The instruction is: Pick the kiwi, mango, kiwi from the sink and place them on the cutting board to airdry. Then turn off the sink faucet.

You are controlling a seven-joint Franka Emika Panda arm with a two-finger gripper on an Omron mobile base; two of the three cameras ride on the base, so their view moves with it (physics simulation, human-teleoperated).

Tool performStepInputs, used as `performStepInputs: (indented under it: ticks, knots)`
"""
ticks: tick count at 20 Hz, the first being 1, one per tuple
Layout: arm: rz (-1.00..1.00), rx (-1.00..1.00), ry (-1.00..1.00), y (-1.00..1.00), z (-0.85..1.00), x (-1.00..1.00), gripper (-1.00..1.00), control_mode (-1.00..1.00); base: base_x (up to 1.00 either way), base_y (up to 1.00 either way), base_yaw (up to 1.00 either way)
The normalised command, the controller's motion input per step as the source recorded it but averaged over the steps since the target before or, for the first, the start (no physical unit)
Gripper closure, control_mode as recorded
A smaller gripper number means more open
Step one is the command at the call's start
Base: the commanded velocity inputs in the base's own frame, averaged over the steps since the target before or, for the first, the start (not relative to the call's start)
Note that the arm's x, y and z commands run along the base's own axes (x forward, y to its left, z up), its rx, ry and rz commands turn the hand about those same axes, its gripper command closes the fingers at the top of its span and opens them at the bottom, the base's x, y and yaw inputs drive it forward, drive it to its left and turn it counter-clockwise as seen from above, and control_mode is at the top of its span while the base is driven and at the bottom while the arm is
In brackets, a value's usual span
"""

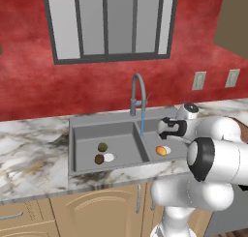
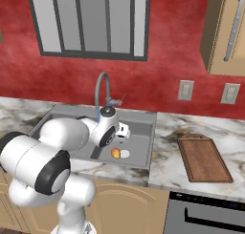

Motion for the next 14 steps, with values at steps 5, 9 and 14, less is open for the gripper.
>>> performStepInputs:
  ticks: [5,9,14]
  knots:
    - [0.0,0.0,0.0,0.0,-0.15,0.02,-1.0,-1.0,0.0,0.0,0.0]
    - [0.0,0.0,0.01,0.0,-0.14,0.05,-1.0,-1.0,0.0,0.0,0.0]
    - [0.0,0.0,0.01,0.0,-0.13,0.04,-1.0,-1.0,0.0,0.0,0.0]
